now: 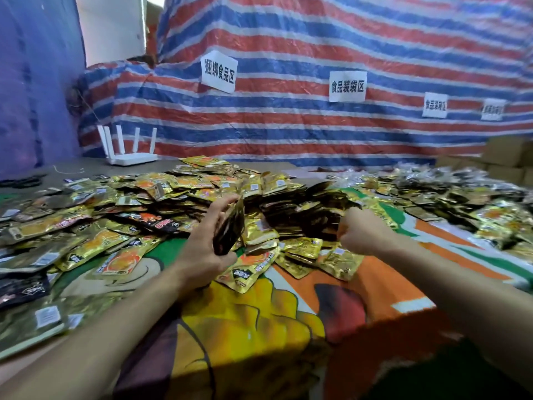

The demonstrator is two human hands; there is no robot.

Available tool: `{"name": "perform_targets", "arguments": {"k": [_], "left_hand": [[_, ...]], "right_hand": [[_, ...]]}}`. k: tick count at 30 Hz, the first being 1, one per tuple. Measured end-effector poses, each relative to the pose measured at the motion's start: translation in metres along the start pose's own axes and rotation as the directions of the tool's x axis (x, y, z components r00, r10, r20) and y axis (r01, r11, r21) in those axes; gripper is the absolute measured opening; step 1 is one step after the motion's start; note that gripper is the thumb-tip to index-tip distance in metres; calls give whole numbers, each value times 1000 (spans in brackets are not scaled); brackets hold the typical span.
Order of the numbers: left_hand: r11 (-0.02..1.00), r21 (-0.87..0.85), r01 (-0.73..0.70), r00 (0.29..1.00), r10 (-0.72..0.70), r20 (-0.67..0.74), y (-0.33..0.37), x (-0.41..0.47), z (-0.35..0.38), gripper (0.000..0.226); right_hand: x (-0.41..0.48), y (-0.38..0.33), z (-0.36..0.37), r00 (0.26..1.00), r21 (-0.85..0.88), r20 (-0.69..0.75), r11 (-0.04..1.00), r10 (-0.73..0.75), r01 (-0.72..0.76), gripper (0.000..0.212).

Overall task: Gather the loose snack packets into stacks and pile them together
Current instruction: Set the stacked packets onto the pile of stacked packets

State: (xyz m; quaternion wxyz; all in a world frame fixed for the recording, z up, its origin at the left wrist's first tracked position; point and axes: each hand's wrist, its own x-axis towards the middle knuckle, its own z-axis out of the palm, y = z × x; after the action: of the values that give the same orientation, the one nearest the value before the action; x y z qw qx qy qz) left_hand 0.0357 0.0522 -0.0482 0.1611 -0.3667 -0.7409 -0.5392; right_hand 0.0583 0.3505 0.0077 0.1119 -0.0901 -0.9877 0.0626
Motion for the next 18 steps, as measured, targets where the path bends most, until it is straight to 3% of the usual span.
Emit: {"name": "perform_targets", "arguments": {"k": [2,6,18], "left_hand": [[1000,-8,2,1000,-2,0,-1,0,0,88],[1000,-15,24,999,-24,-30,-4,1,-5,89],[998,-21,67,997,-68,-41,-6,2,-7,89]], "right_hand": [[4,26,-5,998,-56,-20,997,52,-53,15],[13,54,6,999,-55,34,998,19,-18,19],[29,53,25,996,-90,56,993,76,-71,11]]}}
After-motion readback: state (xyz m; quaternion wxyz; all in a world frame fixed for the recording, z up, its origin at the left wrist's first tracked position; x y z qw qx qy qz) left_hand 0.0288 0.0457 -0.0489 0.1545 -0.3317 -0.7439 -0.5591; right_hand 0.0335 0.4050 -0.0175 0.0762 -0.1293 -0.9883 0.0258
